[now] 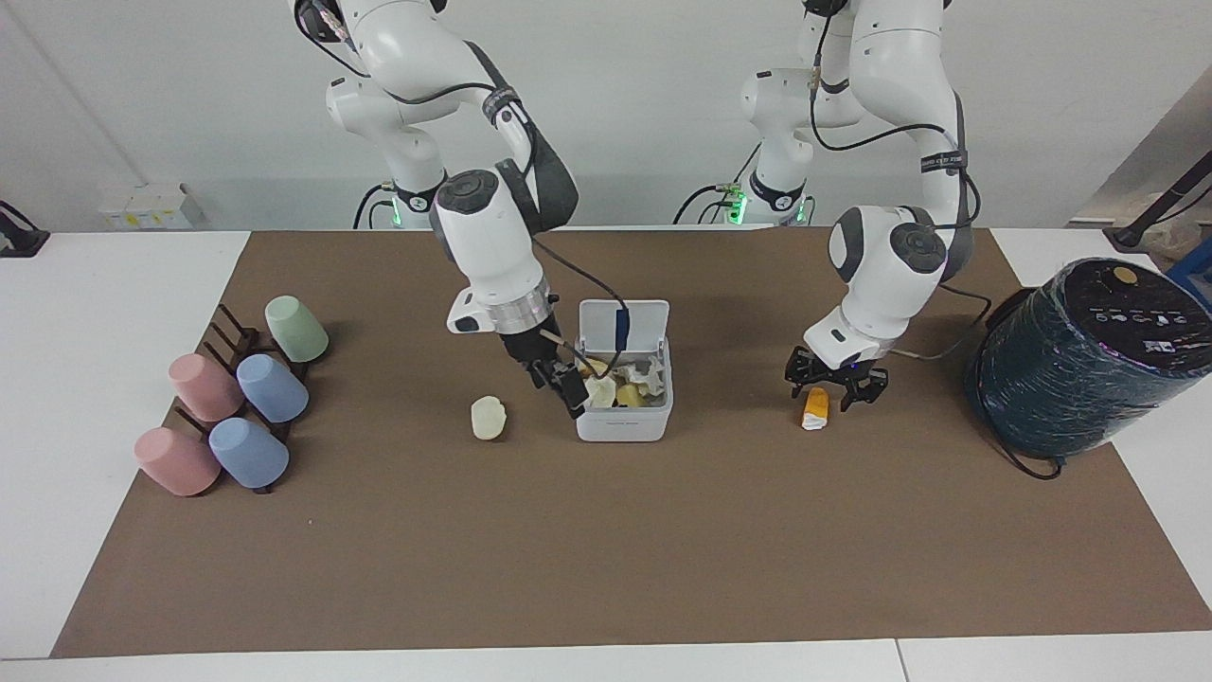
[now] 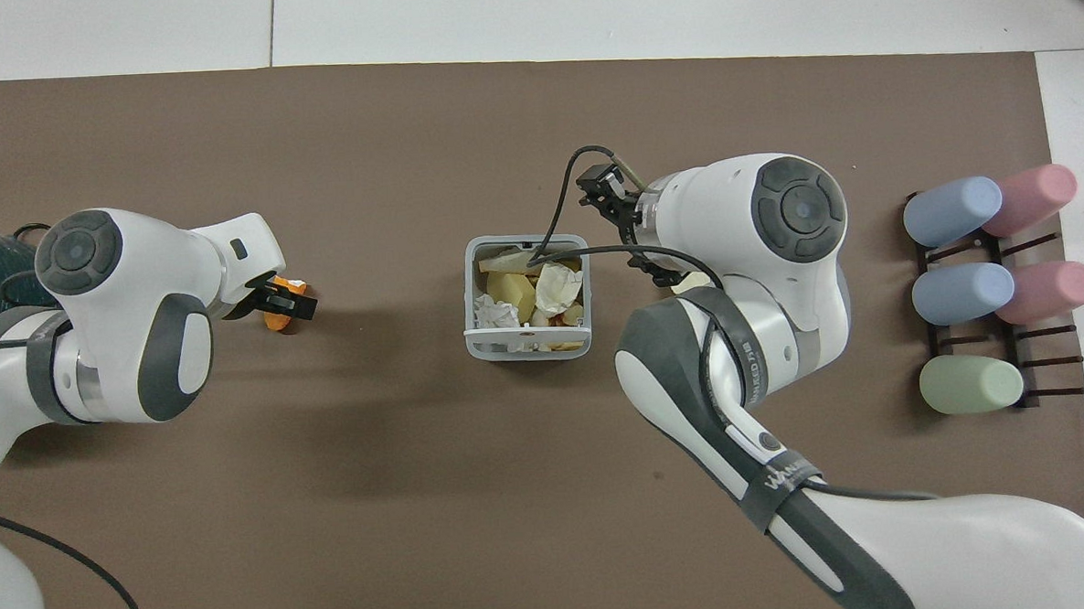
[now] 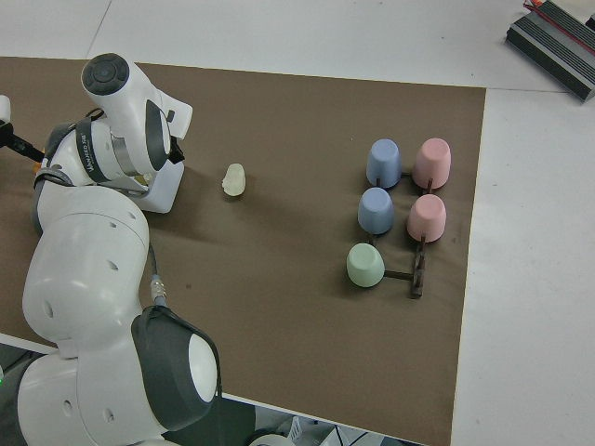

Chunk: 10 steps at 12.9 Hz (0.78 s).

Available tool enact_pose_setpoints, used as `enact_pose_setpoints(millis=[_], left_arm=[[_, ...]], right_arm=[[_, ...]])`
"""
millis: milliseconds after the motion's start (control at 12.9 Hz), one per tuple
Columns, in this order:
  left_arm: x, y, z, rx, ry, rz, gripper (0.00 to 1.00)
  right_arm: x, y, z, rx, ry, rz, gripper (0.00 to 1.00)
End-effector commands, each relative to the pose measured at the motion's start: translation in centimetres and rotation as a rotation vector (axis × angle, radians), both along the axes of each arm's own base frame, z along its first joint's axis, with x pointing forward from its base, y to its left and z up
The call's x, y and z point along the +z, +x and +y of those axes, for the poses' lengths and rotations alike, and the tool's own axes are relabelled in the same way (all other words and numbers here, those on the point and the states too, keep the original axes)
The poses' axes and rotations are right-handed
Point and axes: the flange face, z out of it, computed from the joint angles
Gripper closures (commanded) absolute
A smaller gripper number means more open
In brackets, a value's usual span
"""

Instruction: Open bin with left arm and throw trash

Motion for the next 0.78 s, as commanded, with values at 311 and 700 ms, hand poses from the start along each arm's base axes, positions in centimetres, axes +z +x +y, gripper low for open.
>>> enact_pose_setpoints(millis=[311,700], left_arm=[[-2.5,-1.2,0.0,-0.035,0.015,-0.027,0.56],[-0.4,1.0,-0.6,-0.027,0.006,-0.061,1.00]], right_arm=[[-3.3,-0.9,-6.9,0.314,-0.200,-0.056,0.00],[-9.4,-3.7,-9.6,0.477,-0.249,-0.127,0.00]])
